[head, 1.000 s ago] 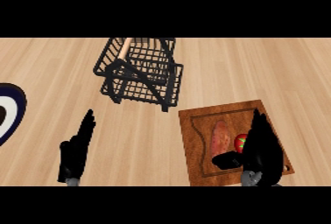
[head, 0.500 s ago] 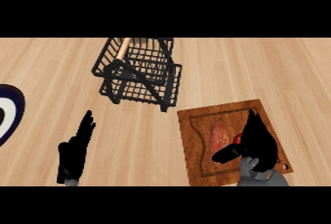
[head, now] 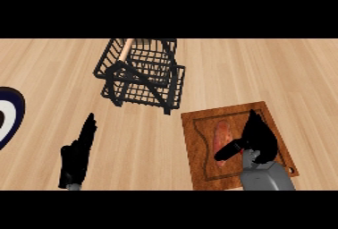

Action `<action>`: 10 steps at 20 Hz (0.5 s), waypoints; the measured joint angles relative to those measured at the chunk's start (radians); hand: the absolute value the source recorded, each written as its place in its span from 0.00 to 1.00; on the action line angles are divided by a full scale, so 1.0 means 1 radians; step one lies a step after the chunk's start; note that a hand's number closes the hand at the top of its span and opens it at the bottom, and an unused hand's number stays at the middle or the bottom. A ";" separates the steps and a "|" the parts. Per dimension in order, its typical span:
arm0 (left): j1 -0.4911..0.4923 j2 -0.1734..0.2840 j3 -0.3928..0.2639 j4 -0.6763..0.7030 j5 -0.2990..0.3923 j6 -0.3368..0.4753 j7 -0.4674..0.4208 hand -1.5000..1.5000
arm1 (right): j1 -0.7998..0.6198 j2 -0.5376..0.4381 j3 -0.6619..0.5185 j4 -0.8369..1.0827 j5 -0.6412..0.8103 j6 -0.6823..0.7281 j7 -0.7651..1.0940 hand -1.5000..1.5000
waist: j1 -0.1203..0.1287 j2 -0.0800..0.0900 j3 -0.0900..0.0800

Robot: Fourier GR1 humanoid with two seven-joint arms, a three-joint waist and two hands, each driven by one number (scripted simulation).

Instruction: Pick the sweet potato from the cutting board and place it in the tiered basket

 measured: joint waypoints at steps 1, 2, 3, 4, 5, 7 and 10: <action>0.001 -0.001 0.002 0.002 0.001 -0.003 -0.003 0.50 | 0.008 0.000 0.008 0.007 -0.007 -0.002 0.001 0.00 | -0.001 -0.001 0.000; 0.000 -0.003 0.005 0.008 0.001 -0.001 -0.006 0.50 | 0.006 0.000 0.009 0.014 -0.015 -0.003 0.001 0.00 | -0.002 -0.001 0.000; 0.003 -0.001 0.007 0.005 0.000 -0.003 -0.010 0.50 | 0.002 0.000 0.006 0.029 -0.026 -0.007 0.001 0.00 | -0.001 -0.001 0.000; 0.003 0.003 0.012 0.004 0.003 -0.007 -0.007 0.50 | -0.003 0.000 0.002 0.038 -0.037 -0.009 0.002 0.00 | -0.001 -0.001 0.000; 0.003 0.003 0.013 0.008 0.003 -0.010 -0.005 0.50 | -0.002 0.000 -0.004 0.036 -0.046 -0.009 0.002 0.00 | -0.004 -0.001 0.000; 0.004 0.001 0.014 0.007 0.003 -0.014 -0.008 0.50 | -0.005 0.000 -0.011 0.045 -0.062 -0.013 0.002 0.00 | -0.005 -0.002 0.001; 0.005 -0.001 0.011 -0.005 -0.005 -0.007 0.007 0.50 | -0.009 0.001 -0.003 0.069 -0.080 -0.025 0.003 0.00 | -0.004 -0.002 0.000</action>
